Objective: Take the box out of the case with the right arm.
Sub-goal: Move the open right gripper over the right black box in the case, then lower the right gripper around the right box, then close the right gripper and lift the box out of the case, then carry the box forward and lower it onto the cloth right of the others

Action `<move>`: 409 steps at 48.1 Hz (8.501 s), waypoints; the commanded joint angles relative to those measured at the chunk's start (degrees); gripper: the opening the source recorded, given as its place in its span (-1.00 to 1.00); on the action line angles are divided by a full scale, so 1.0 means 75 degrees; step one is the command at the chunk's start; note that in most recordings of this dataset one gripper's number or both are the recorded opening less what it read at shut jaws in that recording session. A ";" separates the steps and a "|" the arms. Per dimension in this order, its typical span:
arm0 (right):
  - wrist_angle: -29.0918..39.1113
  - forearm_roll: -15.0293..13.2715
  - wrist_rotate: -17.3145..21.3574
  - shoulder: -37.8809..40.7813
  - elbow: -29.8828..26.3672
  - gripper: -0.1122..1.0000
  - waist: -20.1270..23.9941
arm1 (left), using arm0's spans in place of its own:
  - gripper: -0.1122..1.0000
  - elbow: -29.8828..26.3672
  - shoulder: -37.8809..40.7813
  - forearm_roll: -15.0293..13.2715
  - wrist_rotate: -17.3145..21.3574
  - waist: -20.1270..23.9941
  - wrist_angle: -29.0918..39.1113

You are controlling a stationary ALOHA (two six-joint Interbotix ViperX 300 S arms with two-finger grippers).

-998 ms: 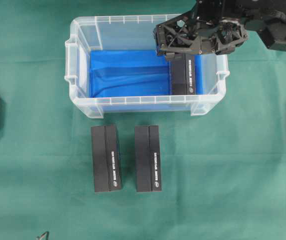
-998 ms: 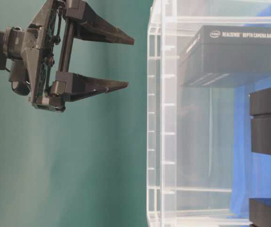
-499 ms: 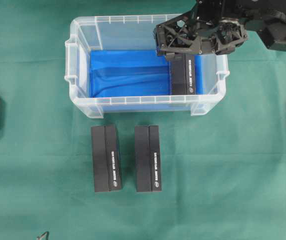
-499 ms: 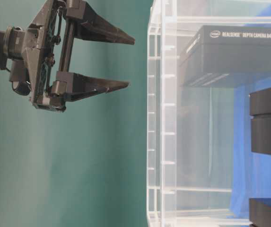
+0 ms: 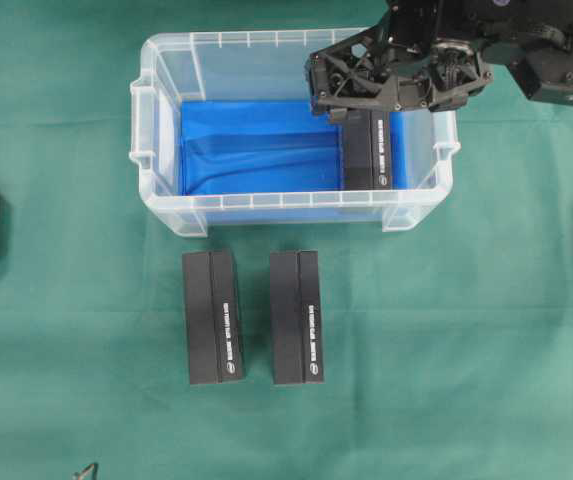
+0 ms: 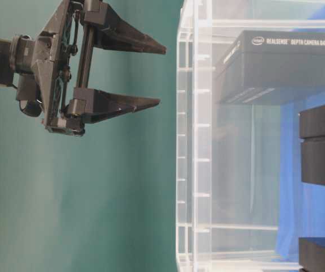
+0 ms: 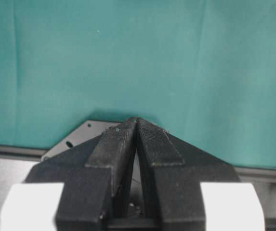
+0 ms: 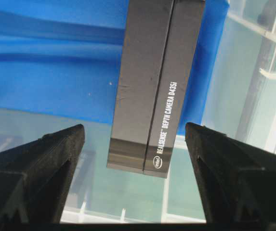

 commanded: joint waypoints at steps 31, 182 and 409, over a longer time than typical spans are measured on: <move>-0.0047 -0.0023 0.0023 0.0211 -0.0070 0.74 0.0012 | -0.79 -0.0152 0.0035 0.0023 0.0012 0.0000 -0.0035; -0.1453 0.0691 0.0586 0.0938 0.0867 0.36 -0.0270 | -0.79 -0.0141 0.0035 0.0023 0.0023 0.0012 -0.0023; 0.3867 -0.0059 0.2777 0.0516 -0.3527 0.36 0.3152 | -0.79 -0.0129 -0.0129 0.0023 0.0023 0.0000 -0.0023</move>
